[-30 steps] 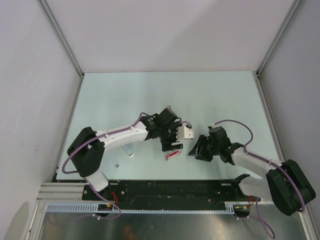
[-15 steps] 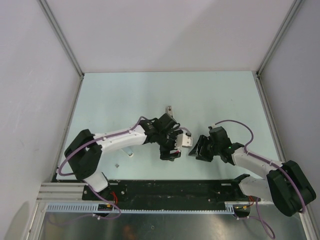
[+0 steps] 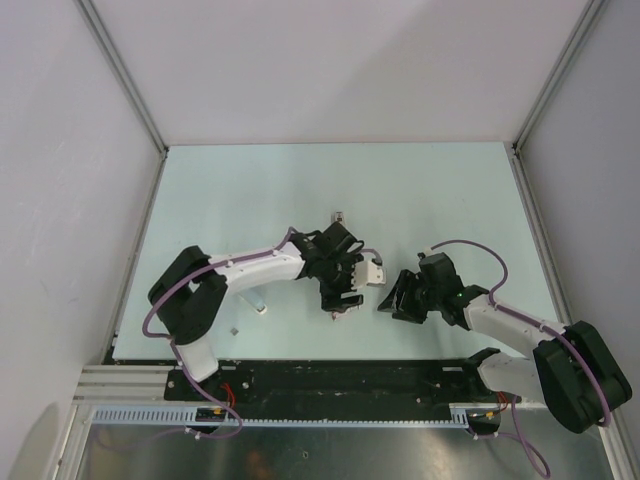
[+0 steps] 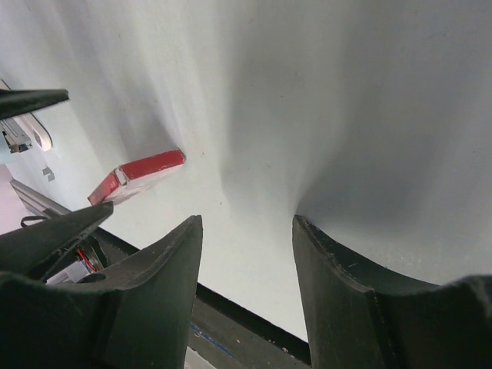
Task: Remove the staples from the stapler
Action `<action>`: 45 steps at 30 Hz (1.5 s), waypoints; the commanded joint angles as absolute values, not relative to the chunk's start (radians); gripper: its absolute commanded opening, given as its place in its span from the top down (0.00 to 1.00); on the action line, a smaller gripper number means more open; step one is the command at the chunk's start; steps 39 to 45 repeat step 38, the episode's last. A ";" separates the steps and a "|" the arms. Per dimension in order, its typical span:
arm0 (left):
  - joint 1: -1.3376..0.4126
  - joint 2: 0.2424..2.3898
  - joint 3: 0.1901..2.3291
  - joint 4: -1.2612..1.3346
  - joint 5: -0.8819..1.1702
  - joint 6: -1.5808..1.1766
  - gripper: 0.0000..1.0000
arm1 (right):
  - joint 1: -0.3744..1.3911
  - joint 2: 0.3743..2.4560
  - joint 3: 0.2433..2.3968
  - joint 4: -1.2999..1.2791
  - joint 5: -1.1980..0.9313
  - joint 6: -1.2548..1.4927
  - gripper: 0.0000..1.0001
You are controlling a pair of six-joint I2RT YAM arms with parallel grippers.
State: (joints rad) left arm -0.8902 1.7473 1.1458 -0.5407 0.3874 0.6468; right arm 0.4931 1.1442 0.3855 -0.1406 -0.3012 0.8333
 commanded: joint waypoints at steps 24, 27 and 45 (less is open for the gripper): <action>-0.741 1.538 1.216 -0.553 0.377 0.451 0.01 | 0.487 1.161 0.481 -0.192 -0.261 0.729 0.05; -0.658 1.428 1.181 -0.556 0.375 0.443 0.01 | 0.483 1.147 0.518 -0.219 -0.261 0.697 0.01; -0.058 1.203 1.136 -0.559 0.669 0.363 0.00 | 0.463 1.073 0.689 -0.331 -0.233 0.571 0.01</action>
